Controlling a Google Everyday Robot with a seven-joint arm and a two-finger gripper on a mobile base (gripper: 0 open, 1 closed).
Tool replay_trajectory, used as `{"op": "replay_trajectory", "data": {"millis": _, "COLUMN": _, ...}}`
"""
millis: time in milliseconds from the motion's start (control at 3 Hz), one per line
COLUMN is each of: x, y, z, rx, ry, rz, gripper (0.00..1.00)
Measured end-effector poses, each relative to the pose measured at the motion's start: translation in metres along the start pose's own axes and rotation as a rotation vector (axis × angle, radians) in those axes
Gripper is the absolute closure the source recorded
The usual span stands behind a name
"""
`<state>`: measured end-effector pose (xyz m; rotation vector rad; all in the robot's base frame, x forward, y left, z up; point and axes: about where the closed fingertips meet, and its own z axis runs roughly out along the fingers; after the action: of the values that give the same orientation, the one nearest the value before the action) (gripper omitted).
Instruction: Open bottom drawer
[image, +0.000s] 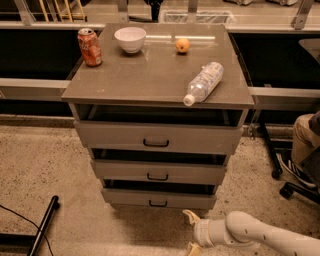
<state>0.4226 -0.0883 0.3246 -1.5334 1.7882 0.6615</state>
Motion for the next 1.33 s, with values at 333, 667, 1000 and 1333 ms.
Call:
{"op": "replay_trajectory", "data": {"millis": 333, "x": 0.004, "y": -0.021, "z": 0.002, "rx": 0.016, "ry": 0.080, "rz": -0.097, "gripper": 0.00}}
{"op": "replay_trajectory", "data": {"millis": 667, "x": 0.015, "y": -0.091, "z": -0.007, "rx": 0.079, "ry": 0.173, "rz": -0.264, "gripper": 0.00}}
{"op": "replay_trajectory", "data": {"millis": 1000, "x": 0.015, "y": -0.091, "z": -0.007, "rx": 0.079, "ry": 0.173, "rz": -0.264, "gripper": 0.00}}
{"op": "replay_trajectory", "data": {"millis": 1333, "x": 0.040, "y": -0.109, "z": 0.011, "rx": 0.081, "ry": 0.193, "rz": -0.231, "gripper": 0.00}}
